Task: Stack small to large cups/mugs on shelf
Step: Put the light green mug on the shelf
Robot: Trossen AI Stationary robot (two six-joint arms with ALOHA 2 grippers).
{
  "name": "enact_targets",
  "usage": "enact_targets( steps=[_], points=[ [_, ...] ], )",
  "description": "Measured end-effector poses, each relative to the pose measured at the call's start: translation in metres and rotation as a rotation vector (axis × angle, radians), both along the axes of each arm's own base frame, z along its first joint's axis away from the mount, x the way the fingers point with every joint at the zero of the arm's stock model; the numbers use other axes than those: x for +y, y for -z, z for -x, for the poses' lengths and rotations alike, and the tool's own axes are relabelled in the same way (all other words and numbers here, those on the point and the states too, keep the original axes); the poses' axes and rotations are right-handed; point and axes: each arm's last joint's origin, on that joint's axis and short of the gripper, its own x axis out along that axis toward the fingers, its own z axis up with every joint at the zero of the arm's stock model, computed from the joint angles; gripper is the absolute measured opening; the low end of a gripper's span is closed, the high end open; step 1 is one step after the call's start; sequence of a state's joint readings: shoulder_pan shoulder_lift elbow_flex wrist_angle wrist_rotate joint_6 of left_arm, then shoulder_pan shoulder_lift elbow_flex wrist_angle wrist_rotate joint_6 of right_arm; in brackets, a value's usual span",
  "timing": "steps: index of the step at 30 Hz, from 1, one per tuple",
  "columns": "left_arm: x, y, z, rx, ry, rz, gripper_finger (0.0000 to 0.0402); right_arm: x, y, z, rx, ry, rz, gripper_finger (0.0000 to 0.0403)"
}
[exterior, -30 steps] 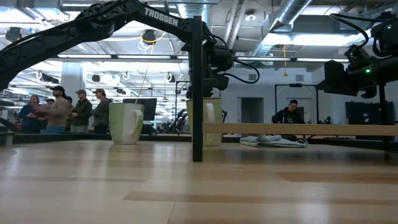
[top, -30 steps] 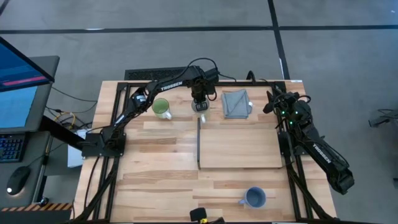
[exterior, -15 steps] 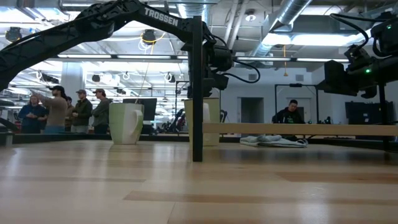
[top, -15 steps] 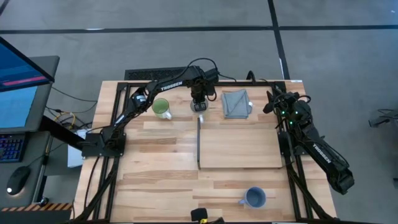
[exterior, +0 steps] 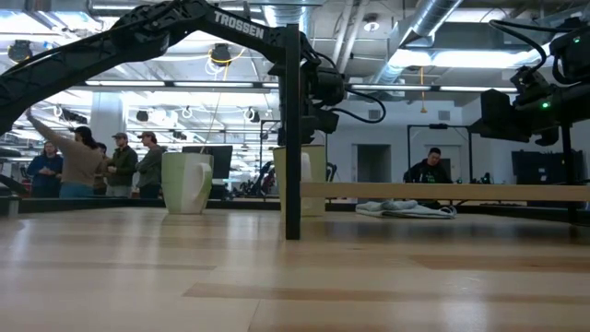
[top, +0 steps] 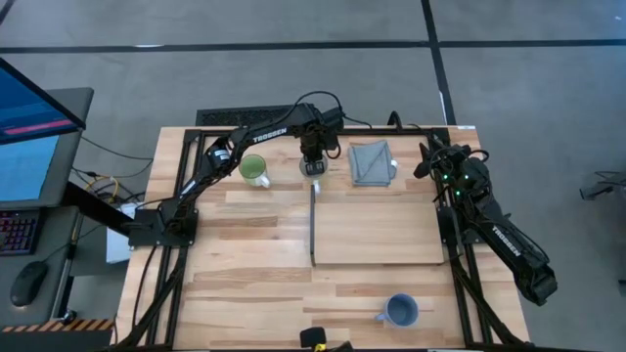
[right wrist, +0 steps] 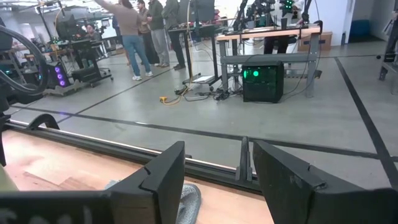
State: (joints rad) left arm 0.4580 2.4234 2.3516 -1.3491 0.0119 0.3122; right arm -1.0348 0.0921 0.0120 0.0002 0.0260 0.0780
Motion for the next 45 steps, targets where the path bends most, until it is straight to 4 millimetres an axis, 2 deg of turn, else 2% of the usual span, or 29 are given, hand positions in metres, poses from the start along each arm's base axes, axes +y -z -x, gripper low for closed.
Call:
enact_targets(
  steps=[9,17,22,34,45],
  points=[
    [-0.001,0.000,0.000,-0.012,0.005,0.039,0.0030,0.000,0.000,0.000,0.000,0.000,0.000,0.0212],
    [-0.002,-0.001,0.000,-0.023,-0.012,0.058,0.0098,0.000,0.000,0.000,0.000,0.000,-0.001,0.0212],
    [-0.002,-0.001,0.000,-0.023,-0.013,0.058,0.0119,0.000,0.000,0.000,0.000,0.000,0.000,0.0212],
    [-0.002,-0.001,-0.001,0.006,0.068,-0.026,0.0122,0.000,0.000,0.000,0.000,0.000,0.000,0.0212],
    [-0.011,-0.001,-0.002,0.035,0.087,-0.014,0.0122,0.000,0.000,0.000,0.000,0.000,0.000,0.0212]
  ],
)
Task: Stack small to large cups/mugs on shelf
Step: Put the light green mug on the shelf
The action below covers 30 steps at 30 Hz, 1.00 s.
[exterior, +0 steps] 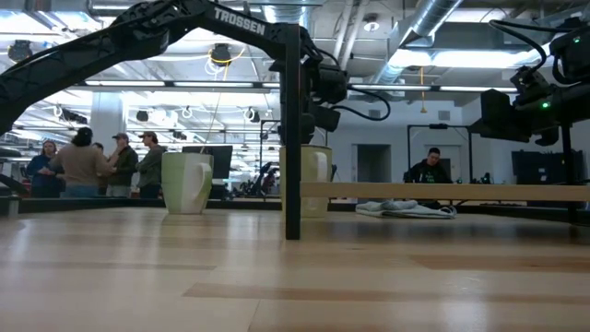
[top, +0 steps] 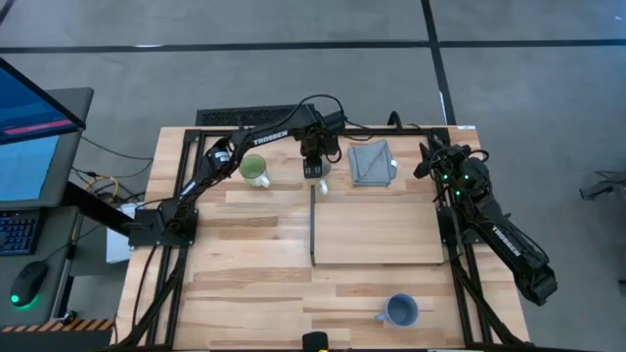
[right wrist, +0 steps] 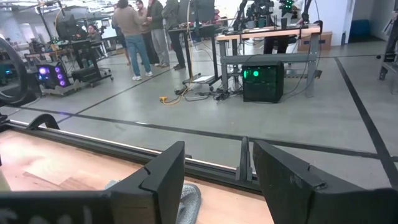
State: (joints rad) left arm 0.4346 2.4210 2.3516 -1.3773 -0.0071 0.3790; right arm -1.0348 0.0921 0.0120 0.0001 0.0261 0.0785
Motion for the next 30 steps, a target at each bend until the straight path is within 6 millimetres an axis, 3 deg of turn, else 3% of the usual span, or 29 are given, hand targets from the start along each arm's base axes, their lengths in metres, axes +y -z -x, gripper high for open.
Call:
enact_targets(
  steps=[16,30],
  points=[
    [-0.001,-0.001,0.001,0.013,-0.008,0.002,0.0122,0.000,0.000,0.000,0.001,0.000,0.001,0.0212],
    [-0.004,-0.031,0.008,-0.066,-0.027,-0.024,0.0122,0.000,0.000,0.000,0.001,0.000,0.000,0.0212]
  ],
)
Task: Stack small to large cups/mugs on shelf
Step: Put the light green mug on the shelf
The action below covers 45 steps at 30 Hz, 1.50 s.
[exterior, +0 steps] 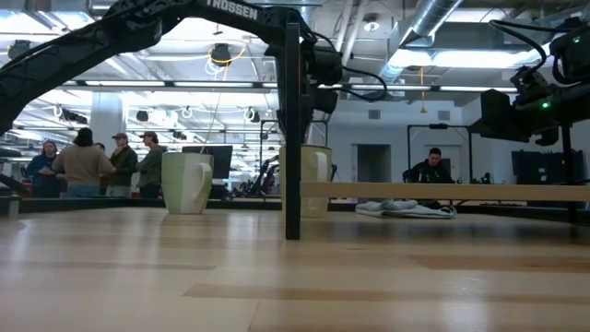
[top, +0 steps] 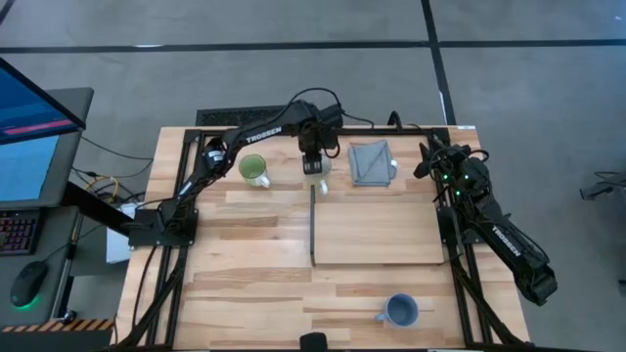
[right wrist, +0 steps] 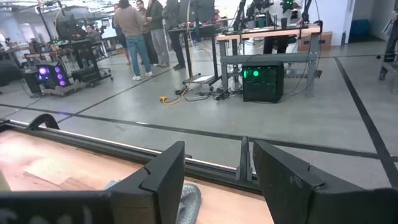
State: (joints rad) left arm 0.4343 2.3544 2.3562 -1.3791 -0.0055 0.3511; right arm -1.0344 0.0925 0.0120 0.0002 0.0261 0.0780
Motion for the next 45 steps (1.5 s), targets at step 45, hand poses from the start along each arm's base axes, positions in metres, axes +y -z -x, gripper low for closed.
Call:
enact_targets(
  steps=[45],
  points=[
    [-0.094,-0.261,0.169,-0.776,-0.082,-0.251,0.0122,-0.001,0.001,0.000,0.015,-0.001,-0.007,0.0212]
  ],
)
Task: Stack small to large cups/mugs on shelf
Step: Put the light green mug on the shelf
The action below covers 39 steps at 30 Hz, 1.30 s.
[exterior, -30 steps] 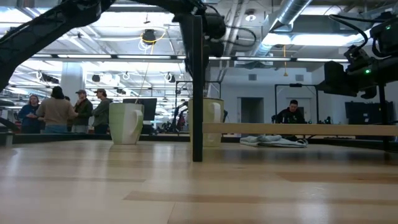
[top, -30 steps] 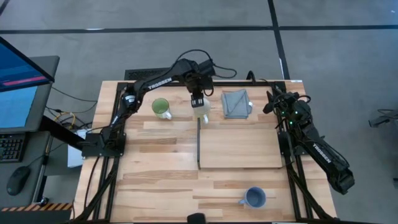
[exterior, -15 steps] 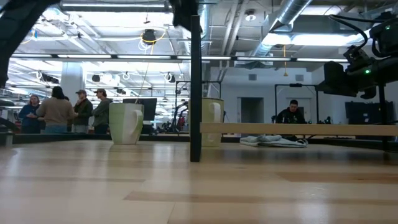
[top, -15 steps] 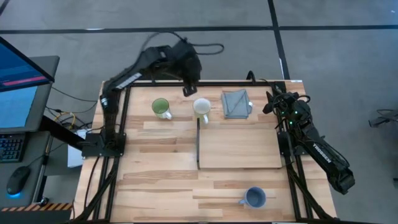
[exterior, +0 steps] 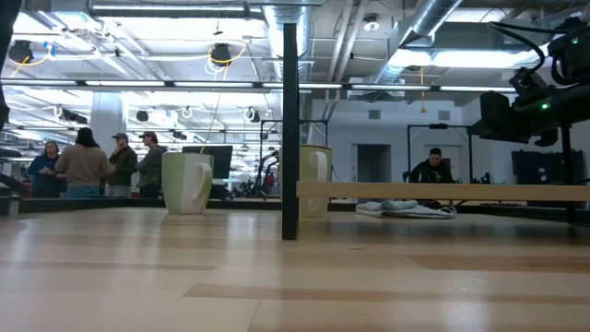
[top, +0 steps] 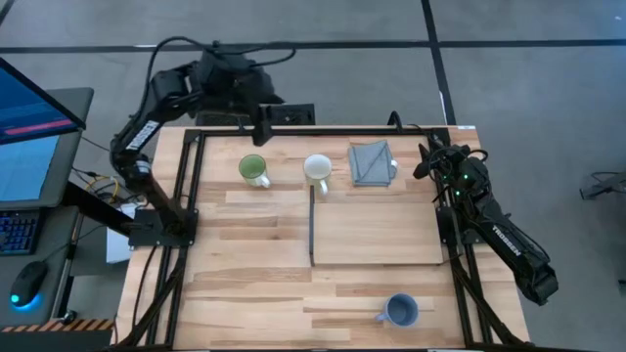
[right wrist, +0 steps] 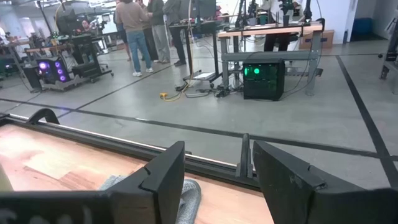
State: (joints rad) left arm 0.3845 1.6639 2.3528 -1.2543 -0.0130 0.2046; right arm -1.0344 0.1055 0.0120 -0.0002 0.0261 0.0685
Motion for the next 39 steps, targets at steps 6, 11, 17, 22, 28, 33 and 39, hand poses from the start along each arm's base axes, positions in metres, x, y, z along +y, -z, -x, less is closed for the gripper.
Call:
enact_targets(
  steps=[6,11,17,22,28,33,39],
  points=[
    [-0.012,0.002,0.019,0.045,-0.083,-0.010,0.0122,0.000,0.000,0.000,0.000,0.000,0.000,0.0212],
    [-0.022,0.013,0.035,-0.095,-0.075,-0.064,0.0122,0.000,0.000,0.000,0.036,-0.004,0.020,0.0212],
    [-0.033,0.043,0.068,-0.216,-0.087,-0.105,0.0122,0.000,0.000,0.000,0.043,-0.004,0.024,0.0212],
    [-0.044,0.083,0.092,-0.288,-0.061,-0.077,0.0122,0.000,0.000,0.000,0.041,-0.004,0.023,0.0212],
    [-0.053,0.144,0.112,-0.432,-0.049,-0.093,0.0122,0.000,0.000,0.000,0.028,-0.002,0.015,0.0212],
    [-0.060,0.185,0.133,-0.496,-0.059,-0.079,0.0122,0.000,0.000,0.000,0.028,-0.003,0.016,0.0212],
    [-0.065,0.226,0.150,-0.584,-0.060,-0.085,0.0122,0.000,0.000,0.000,0.009,-0.001,0.005,0.0212]
  ],
)
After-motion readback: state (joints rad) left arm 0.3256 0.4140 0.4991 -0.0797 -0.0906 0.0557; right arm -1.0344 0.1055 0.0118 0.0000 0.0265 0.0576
